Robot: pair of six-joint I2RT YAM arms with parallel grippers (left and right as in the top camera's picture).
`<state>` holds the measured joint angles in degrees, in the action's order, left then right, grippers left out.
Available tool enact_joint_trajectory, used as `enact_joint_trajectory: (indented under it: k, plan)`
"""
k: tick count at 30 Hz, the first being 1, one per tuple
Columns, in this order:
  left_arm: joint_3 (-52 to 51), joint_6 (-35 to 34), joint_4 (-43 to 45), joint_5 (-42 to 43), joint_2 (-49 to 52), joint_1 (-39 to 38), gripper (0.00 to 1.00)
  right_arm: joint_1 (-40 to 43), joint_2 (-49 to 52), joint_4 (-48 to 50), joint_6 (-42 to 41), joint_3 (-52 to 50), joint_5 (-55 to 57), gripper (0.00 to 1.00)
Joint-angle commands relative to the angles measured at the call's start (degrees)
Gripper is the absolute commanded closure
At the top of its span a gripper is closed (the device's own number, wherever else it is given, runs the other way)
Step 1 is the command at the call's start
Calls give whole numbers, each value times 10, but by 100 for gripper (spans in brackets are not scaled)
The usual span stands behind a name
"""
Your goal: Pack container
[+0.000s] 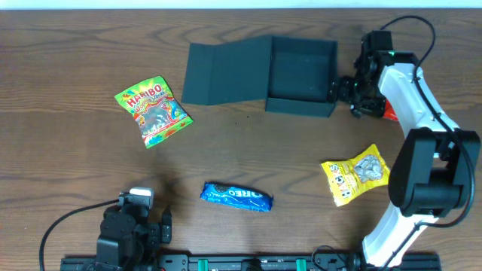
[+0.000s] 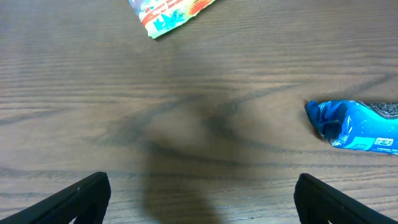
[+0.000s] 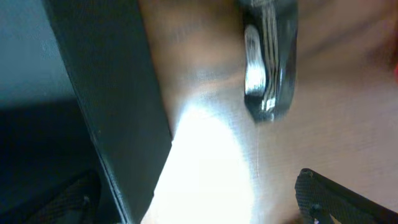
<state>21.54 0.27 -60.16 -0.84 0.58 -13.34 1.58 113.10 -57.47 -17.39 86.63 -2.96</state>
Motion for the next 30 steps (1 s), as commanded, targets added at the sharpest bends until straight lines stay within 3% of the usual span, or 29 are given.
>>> enact_joint_trajectory:
  k: [1, 4, 9, 15, 30]
  plan:
    - [-14, 0, -22, -6, -4, -3, 5, -6, -1, -27, 5, 7, 6, 1]
    - [-14, 0, -22, -6, -4, -3, 5, -9, -1, -45, 21, 7, -16, 1]
    - [-14, 0, -22, -6, -4, -3, 5, -32, -1, -67, 59, 7, -157, 1]
    - [-14, 0, -22, -6, -4, -3, 5, -85, -2, -90, 78, 7, -153, 1]
    - [-14, 0, -21, -12, -4, -3, 5, -83, -2, -85, 87, 7, -118, 1]
